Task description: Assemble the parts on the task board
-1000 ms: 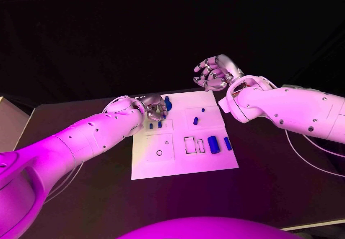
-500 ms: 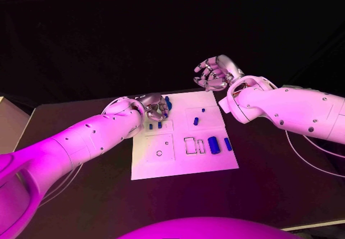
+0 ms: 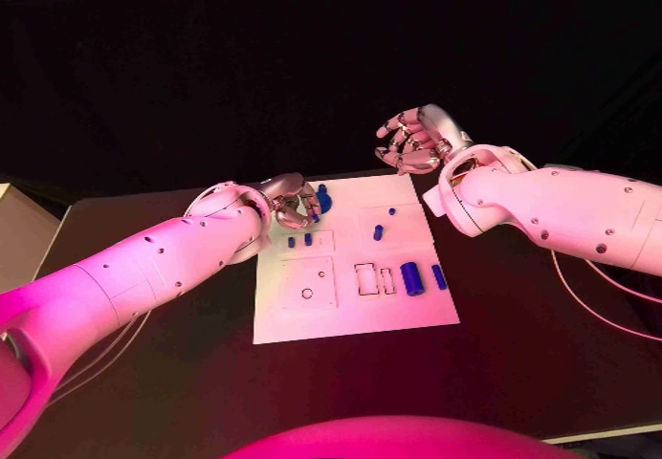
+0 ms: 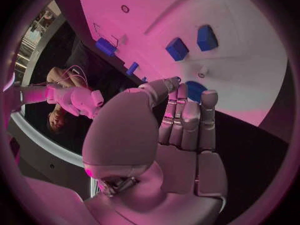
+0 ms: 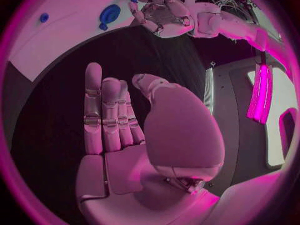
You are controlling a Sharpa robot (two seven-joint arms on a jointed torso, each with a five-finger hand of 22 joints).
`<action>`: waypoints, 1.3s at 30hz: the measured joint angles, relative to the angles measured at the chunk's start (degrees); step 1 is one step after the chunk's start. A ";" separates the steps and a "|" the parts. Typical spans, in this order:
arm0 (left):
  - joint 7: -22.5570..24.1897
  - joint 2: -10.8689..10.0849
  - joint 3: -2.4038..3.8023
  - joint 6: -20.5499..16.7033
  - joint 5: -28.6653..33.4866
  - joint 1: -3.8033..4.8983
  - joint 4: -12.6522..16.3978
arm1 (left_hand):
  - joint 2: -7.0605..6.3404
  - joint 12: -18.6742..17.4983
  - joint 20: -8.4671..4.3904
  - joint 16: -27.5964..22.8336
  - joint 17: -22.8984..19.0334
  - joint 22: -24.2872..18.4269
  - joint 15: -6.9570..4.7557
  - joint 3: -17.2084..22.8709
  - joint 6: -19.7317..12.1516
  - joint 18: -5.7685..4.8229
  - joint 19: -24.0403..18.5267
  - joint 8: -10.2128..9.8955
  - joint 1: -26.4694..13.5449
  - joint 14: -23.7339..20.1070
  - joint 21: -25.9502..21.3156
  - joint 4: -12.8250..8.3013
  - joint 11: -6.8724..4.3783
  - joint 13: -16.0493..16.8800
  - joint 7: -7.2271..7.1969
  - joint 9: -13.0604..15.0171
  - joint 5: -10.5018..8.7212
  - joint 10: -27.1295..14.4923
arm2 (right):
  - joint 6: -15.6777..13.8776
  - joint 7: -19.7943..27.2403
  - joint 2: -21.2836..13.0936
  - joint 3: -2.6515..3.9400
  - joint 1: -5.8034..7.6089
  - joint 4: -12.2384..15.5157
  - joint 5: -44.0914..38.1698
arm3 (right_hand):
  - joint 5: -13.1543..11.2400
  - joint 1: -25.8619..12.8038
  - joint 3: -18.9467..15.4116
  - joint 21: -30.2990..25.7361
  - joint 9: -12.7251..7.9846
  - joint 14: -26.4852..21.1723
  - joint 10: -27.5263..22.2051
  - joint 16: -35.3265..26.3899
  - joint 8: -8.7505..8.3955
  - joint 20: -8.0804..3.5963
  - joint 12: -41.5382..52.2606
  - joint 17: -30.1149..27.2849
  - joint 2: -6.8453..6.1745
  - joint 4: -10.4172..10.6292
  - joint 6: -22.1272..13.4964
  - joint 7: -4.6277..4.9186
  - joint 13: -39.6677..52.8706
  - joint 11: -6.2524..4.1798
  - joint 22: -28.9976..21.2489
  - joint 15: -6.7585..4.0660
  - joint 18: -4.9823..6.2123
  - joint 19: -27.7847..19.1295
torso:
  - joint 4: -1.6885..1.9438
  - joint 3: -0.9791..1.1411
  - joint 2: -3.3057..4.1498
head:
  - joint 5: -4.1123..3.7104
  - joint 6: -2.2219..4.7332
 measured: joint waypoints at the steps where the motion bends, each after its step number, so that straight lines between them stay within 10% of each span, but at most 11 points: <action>1: -0.02 -0.20 0.03 0.07 0.00 0.00 0.09 | 0.00 0.00 0.00 0.00 -0.14 0.00 0.00 0.00 0.11 0.00 0.00 0.00 0.00 0.00 0.00 0.00 0.00 0.00 0.11 -0.06 0.00 0.00 | 0.00 0.00 -0.03 0.00 0.00 0.00 0.00 | 0.00 0.00 0.00 0.00 0.00 0.00 0.00 0.00 0.00 0.00 0.00 0.00 0.00 0.00 0.00 0.00 0.00 0.00 0.00 0.00 0.00 0.00 | 0.00 0.00 0.00 | 0.01 0.00; 39: -1.48 -1.52 0.56 2.39 -1.42 0.04 -1.35 | -0.01 -0.83 -0.20 -0.01 -0.42 0.80 0.00 -0.16 0.96 0.00 1.03 -0.11 0.00 0.00 0.25 -0.16 -0.10 -0.10 0.12 -0.05 -0.02 0.92 | 0.00 0.06 -0.13 0.00 -0.10 -0.11 0.13 | 0.23 -0.24 0.00 -0.35 -0.02 0.00 -0.11 -0.44 0.22 0.00 0.00 -0.04 0.25 0.00 0.00 0.00 -0.19 -0.11 -0.22 0.00 0.00 0.00 | -0.28 0.18 0.16 | 0.43 -0.17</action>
